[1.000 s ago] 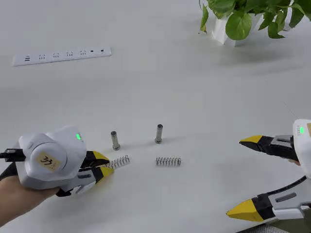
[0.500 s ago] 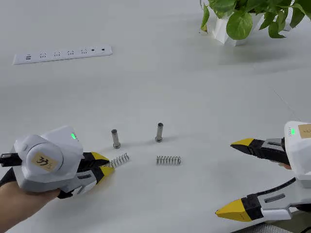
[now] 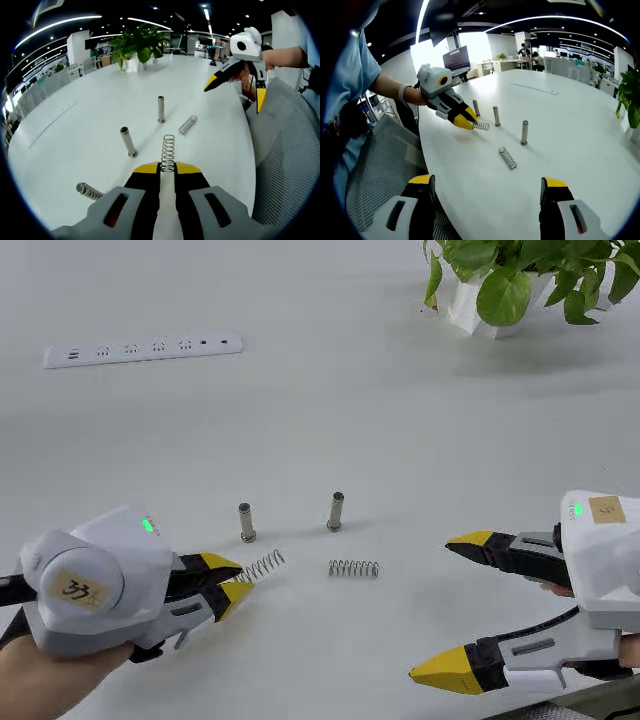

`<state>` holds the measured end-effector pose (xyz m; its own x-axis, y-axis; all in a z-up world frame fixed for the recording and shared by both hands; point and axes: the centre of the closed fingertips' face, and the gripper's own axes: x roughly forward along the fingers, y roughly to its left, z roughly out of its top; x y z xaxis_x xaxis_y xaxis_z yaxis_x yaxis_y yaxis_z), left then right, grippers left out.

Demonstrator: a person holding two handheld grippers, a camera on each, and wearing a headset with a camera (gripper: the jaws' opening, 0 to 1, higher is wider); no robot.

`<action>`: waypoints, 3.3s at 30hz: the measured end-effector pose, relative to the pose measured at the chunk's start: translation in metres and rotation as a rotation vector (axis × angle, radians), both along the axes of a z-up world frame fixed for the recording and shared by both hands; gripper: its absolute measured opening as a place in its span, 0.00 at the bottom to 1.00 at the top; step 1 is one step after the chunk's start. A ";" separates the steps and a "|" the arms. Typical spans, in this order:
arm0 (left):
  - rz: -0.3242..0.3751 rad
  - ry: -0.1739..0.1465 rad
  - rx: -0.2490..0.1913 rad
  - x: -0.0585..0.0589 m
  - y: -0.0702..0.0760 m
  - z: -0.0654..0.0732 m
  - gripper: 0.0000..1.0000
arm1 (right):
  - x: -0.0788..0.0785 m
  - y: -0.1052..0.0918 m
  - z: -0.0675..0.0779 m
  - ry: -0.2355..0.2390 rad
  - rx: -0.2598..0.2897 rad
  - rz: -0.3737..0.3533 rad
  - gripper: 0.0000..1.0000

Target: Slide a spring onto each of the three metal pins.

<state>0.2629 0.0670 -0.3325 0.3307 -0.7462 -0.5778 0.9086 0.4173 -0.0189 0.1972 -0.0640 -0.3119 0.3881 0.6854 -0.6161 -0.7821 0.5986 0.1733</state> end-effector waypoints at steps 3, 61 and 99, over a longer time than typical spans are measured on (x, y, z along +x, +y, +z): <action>-0.014 -0.009 -0.027 -0.008 -0.006 0.011 0.07 | 0.001 0.008 0.005 0.000 0.012 0.029 0.80; -0.310 0.011 -0.162 -0.084 -0.043 0.051 0.07 | -0.024 0.069 0.037 -0.026 -0.012 0.505 0.07; -0.286 0.024 -0.141 -0.081 -0.044 0.044 0.06 | -0.019 0.092 0.063 -0.160 -0.174 0.633 0.06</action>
<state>0.1817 0.0231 -0.2888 0.0839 -0.8801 -0.4674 0.9873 0.1370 -0.0809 0.1782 0.0279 -0.2494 0.0401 0.7065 -0.7066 -0.9992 0.0257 -0.0310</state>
